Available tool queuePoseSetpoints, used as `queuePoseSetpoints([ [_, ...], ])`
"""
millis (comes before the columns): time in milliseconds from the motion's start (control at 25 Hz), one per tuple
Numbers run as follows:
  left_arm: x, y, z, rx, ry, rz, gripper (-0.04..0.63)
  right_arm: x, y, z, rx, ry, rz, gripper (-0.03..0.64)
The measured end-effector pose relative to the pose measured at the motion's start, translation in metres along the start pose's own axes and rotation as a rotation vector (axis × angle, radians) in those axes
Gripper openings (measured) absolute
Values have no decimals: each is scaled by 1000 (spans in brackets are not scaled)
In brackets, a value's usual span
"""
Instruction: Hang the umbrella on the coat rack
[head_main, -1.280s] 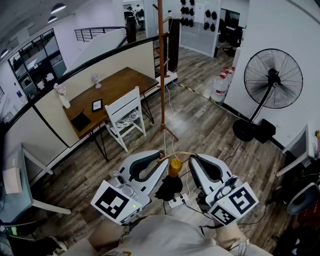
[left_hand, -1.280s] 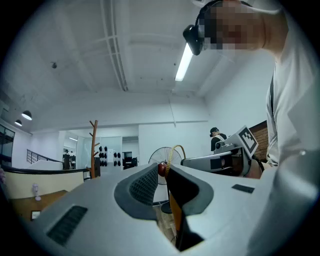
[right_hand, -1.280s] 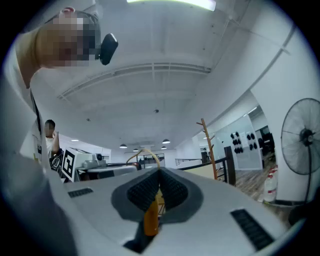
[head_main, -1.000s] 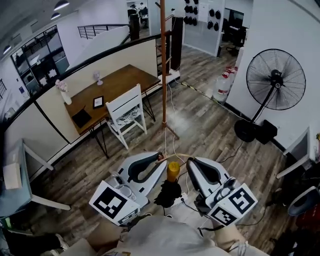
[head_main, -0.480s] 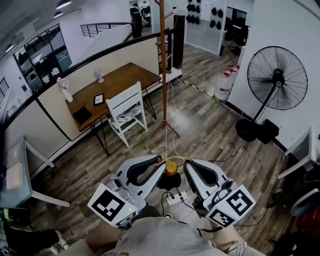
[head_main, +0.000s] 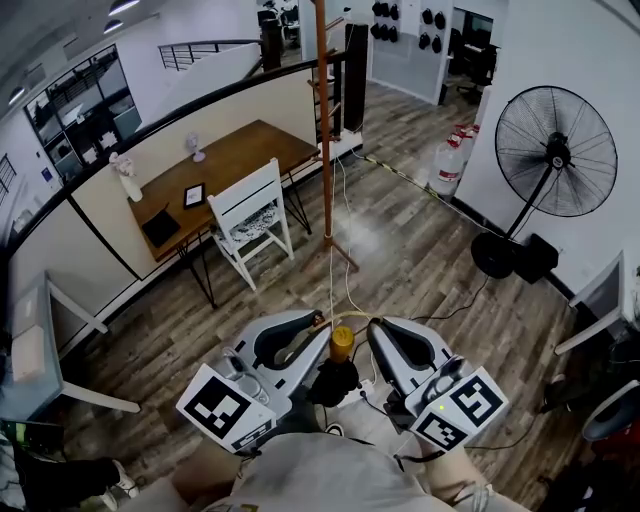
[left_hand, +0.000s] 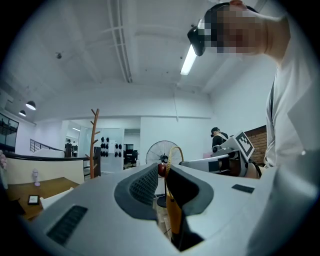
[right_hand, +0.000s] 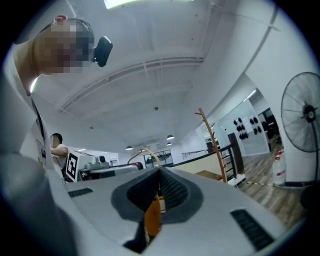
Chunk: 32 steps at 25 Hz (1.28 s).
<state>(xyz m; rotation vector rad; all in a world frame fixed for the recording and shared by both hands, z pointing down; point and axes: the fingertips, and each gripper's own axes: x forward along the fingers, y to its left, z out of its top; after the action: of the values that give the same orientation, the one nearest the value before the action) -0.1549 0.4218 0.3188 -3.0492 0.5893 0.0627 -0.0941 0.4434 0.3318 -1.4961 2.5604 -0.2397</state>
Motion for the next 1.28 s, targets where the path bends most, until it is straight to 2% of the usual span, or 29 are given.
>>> queuePoseSetpoints([
  [480,37,57,-9,-7,6,-29,58,55,-40,3,-23,6,-2,9],
  [880,77,165,-15,-49,-6,-32,58,150,-96,8,-15,14,-40,9],
  [1280,127,288,-14,-60,14,-106,58,269,-157,20,0,32,-102,9],
])
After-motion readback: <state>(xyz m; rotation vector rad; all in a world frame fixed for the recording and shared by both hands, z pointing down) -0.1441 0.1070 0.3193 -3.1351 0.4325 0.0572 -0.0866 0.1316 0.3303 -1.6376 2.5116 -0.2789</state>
